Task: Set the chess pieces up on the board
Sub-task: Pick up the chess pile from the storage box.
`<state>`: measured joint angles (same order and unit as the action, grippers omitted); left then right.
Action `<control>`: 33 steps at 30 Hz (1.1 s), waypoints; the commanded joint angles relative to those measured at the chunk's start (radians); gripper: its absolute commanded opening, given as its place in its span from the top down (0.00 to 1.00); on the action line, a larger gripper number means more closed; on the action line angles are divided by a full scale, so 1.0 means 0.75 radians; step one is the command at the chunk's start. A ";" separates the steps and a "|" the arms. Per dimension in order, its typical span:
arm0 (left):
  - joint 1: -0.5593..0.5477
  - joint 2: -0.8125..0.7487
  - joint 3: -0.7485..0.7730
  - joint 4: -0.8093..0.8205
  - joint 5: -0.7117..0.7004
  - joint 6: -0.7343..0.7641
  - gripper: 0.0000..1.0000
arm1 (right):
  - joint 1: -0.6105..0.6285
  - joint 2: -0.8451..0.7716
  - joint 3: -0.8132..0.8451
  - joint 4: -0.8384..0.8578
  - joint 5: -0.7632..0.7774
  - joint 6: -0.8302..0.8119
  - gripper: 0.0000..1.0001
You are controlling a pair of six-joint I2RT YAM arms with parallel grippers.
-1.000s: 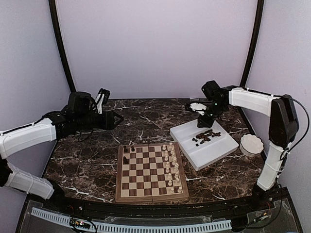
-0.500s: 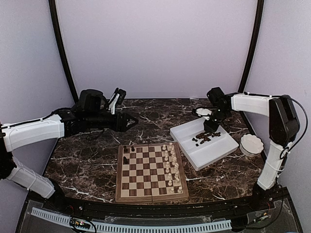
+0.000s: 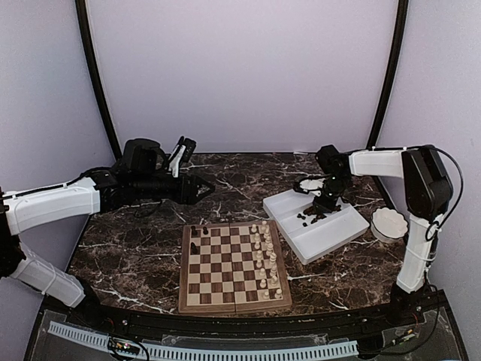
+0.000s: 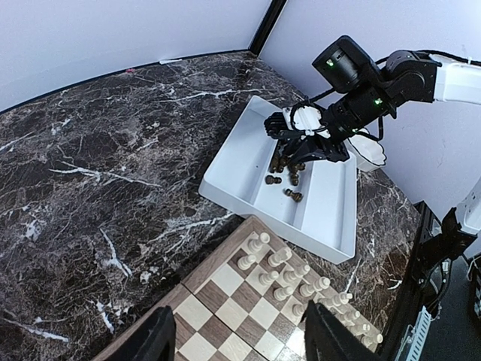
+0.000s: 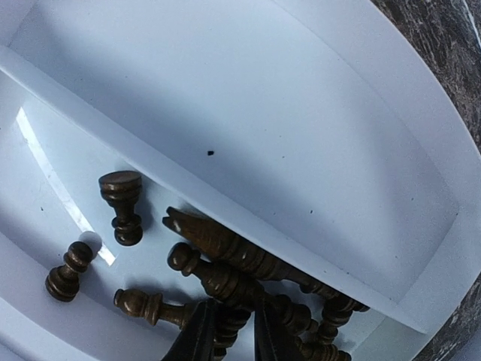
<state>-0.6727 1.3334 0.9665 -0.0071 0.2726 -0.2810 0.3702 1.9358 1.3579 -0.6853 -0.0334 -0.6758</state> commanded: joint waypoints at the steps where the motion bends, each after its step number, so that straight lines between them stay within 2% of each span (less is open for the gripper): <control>1: -0.011 0.006 0.013 0.043 0.018 -0.006 0.39 | -0.007 0.036 -0.004 -0.008 -0.009 -0.024 0.77; 9: -0.013 0.047 0.039 0.052 0.047 -0.009 0.39 | -0.004 0.089 0.014 -0.032 -0.041 -0.028 0.70; 15: -0.013 0.058 0.039 0.080 0.058 -0.021 0.39 | 0.006 0.078 0.055 -0.208 -0.239 -0.131 0.73; 19: -0.016 0.070 0.038 0.094 0.063 -0.027 0.39 | 0.010 0.025 0.059 -0.268 -0.327 -0.159 0.70; 26: -0.026 0.099 0.024 0.140 0.072 -0.054 0.39 | 0.008 0.006 0.038 -0.128 -0.140 -0.124 0.67; 33: -0.038 0.109 0.012 0.160 0.066 -0.070 0.39 | 0.026 0.057 0.033 -0.037 -0.139 -0.150 0.64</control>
<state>-0.6952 1.4216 0.9665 0.0788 0.3119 -0.3218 0.3756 1.9636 1.3926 -0.7624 -0.1516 -0.7696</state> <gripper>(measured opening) 0.607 0.352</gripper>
